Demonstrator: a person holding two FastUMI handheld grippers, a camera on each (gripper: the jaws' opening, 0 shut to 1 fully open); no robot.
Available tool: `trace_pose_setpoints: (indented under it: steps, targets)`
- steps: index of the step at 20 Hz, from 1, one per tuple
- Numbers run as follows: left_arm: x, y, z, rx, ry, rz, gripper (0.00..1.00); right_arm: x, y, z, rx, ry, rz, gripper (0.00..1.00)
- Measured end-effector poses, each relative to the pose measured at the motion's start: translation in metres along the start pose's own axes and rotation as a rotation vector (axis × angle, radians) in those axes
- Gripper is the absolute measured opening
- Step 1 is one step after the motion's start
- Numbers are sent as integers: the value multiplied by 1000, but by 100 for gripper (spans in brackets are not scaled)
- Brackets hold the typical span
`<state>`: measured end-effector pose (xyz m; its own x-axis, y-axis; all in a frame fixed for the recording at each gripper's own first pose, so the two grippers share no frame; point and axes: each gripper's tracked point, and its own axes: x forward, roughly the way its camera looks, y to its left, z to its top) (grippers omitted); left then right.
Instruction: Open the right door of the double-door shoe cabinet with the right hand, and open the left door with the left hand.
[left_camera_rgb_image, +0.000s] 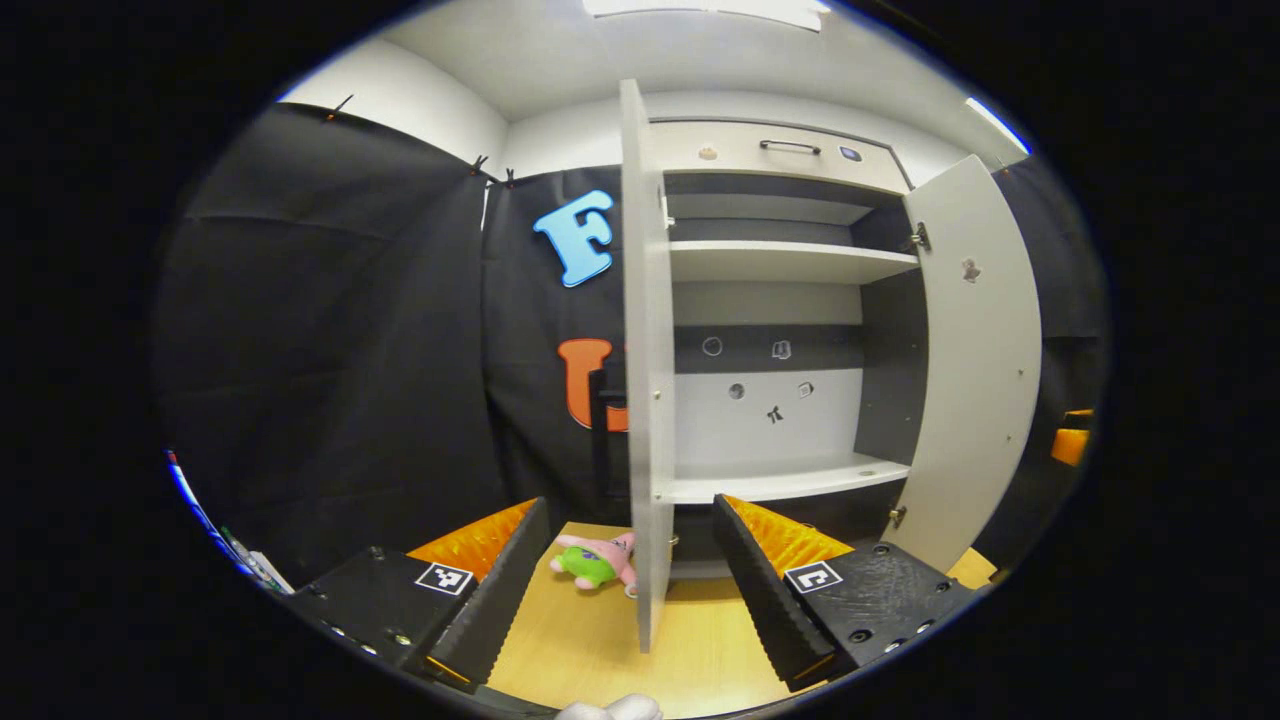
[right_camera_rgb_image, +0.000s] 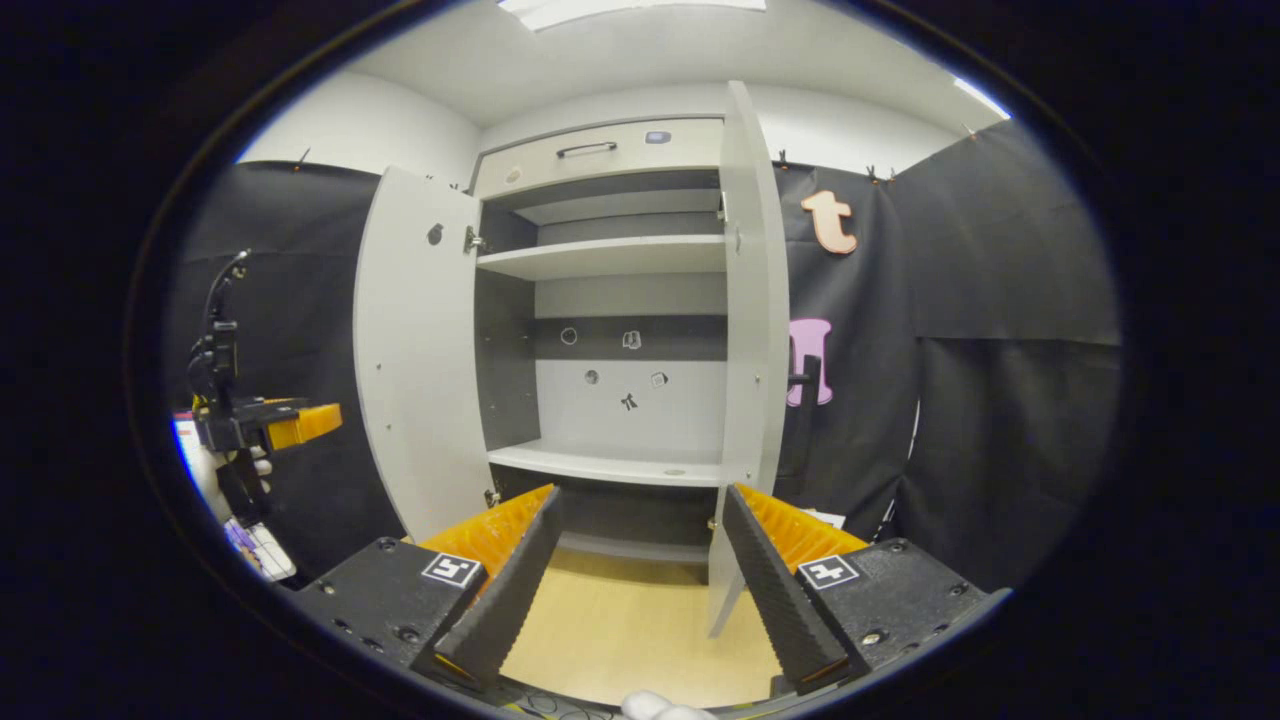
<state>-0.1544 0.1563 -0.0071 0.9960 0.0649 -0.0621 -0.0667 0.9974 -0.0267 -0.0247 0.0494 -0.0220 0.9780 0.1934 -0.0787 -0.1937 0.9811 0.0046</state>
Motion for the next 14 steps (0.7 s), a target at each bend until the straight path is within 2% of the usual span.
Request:
trace_pose_setpoints:
  steps: [2, 3, 6, 8, 13, 14]
  targets:
    - [-10, -24, 8, -6, -10, -26, 100, 0, -2, 3, -5, -8, -10, 100]
    - [-13, -36, 10, -1, -16, -44, 97, 0, -3, 5, -4, -11, -14, 100]
    - [-22, -63, 10, 23, -29, -44, 96, -1, -6, 5, -7, -13, -32, 100]
    - [-27, -84, 3, 16, -26, -69, 96, -1, -8, 4, -8, -14, -40, 100]
    - [-42, -97, -10, 26, -29, -61, 96, -3, -15, -4, -10, -10, -71, 100]
    - [-45, -97, -12, 30, -30, -58, 100, -3, -17, -6, -13, -9, -77, 100]
